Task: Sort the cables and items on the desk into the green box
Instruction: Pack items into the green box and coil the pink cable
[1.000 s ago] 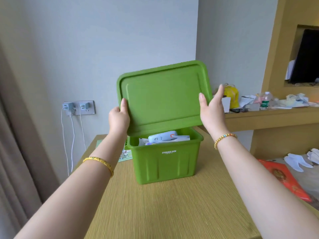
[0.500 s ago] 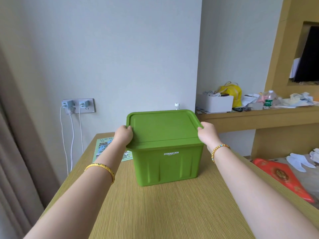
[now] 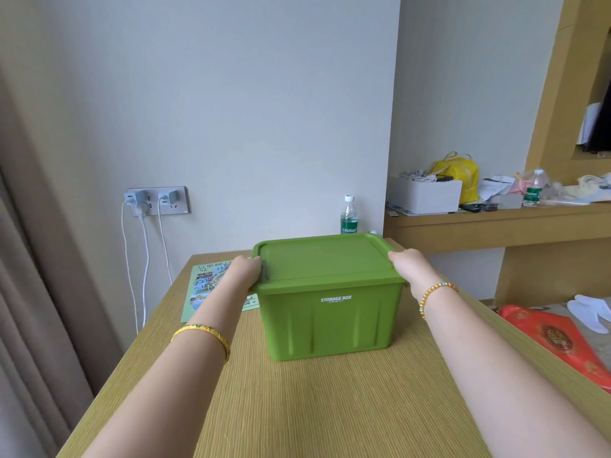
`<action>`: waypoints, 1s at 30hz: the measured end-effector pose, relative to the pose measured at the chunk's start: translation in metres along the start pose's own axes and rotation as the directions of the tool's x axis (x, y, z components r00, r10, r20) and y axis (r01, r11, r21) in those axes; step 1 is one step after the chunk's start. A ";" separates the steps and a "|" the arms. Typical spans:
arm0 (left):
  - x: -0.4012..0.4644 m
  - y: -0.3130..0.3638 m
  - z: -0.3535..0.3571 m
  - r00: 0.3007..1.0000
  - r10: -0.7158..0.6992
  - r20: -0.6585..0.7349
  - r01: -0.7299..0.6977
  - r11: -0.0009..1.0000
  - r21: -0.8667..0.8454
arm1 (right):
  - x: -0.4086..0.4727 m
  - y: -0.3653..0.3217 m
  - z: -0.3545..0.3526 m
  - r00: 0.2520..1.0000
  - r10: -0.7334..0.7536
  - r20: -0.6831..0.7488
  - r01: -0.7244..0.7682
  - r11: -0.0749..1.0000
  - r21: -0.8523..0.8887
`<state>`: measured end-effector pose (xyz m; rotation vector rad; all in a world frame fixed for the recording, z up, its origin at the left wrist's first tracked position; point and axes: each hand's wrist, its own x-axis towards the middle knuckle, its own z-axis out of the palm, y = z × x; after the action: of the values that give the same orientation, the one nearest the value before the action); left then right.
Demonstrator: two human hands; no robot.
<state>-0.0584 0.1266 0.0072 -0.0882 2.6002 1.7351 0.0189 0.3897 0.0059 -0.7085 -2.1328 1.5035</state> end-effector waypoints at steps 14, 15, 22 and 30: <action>-0.026 -0.024 0.013 0.996 -0.085 -0.014 0.052 0.722 -0.690 | -0.022 0.016 0.015 0.966 0.222 0.133 -0.254 0.722 0.643; -0.022 -0.022 0.009 0.997 -0.073 -0.023 0.037 0.726 -0.687 | -0.022 0.013 0.017 0.967 0.217 0.133 -0.250 0.715 0.653; 0.035 -0.005 -0.038 0.994 -0.067 -0.083 -0.016 0.677 -0.736 | 0.001 -0.040 0.066 0.982 0.123 0.143 -0.188 0.664 0.724; 0.121 -0.030 -0.070 0.977 -0.117 -0.176 -0.059 0.650 -0.757 | 0.057 -0.056 0.167 0.970 0.099 0.220 -0.223 0.716 0.662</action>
<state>-0.1760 0.0459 0.0009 -0.3329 1.7227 2.8060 -0.1366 0.2889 0.0097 -0.5015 -1.4323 2.3251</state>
